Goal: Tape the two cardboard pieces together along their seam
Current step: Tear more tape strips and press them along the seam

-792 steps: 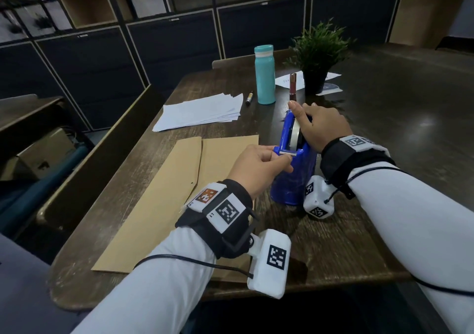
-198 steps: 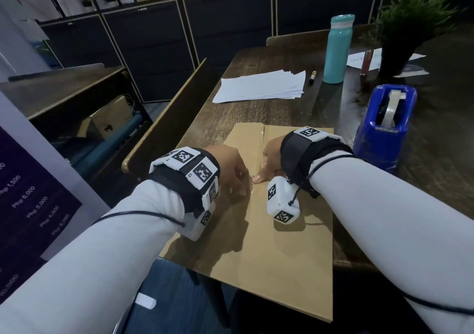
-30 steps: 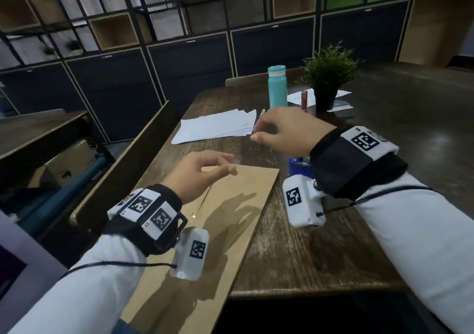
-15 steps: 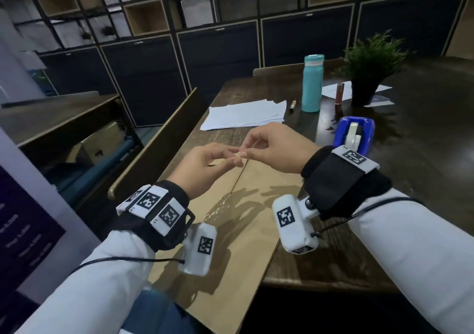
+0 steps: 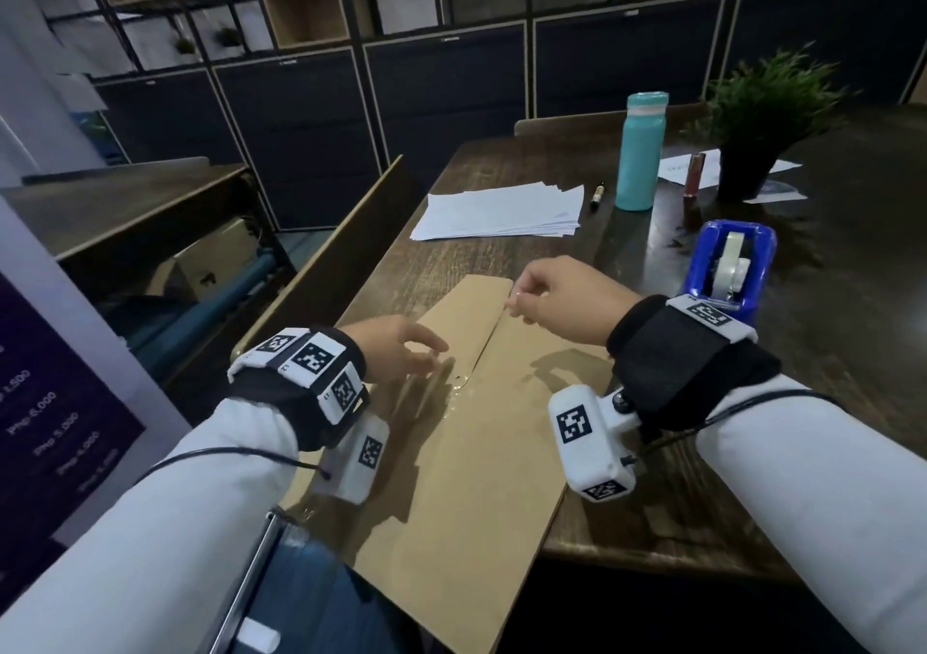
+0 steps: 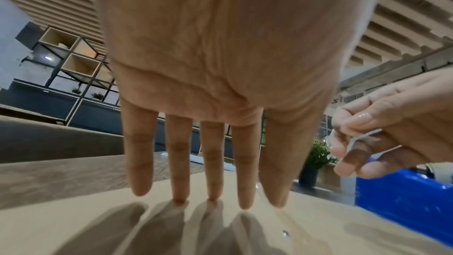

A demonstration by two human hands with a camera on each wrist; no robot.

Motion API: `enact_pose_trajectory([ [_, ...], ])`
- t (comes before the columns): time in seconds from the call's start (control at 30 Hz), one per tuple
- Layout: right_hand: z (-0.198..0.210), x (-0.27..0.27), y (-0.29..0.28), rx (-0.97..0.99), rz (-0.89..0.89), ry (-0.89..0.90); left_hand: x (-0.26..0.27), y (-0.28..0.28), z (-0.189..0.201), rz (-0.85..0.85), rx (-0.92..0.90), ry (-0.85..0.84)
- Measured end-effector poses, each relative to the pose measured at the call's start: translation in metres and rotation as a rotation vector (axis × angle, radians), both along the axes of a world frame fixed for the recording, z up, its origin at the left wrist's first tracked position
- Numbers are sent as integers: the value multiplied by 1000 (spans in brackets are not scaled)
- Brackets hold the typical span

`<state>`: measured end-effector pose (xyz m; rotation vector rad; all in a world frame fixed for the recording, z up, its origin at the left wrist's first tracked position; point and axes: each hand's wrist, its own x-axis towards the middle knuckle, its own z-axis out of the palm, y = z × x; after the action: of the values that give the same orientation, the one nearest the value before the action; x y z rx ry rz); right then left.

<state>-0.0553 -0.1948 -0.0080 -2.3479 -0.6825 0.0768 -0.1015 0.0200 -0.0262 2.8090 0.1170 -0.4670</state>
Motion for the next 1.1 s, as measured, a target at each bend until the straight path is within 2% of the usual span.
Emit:
enact_pose_trajectory([
  [0.1, -8, 5, 4, 4, 18, 126, 1, 4, -5, -43, 83, 59],
  [0.2, -15, 8, 12, -37, 33, 177, -1, 7, -6, -95, 129, 58],
  [0.6, -19, 13, 47, -232, 135, 224, 4, 6, 1, -144, 166, 20],
  [0.77, -26, 17, 51, -255, 109, 288, 13, 5, 0, -144, 168, 65],
  [1.1, -31, 22, 53, -273, 100, 332, 19, 11, -8, -166, 200, 44],
])
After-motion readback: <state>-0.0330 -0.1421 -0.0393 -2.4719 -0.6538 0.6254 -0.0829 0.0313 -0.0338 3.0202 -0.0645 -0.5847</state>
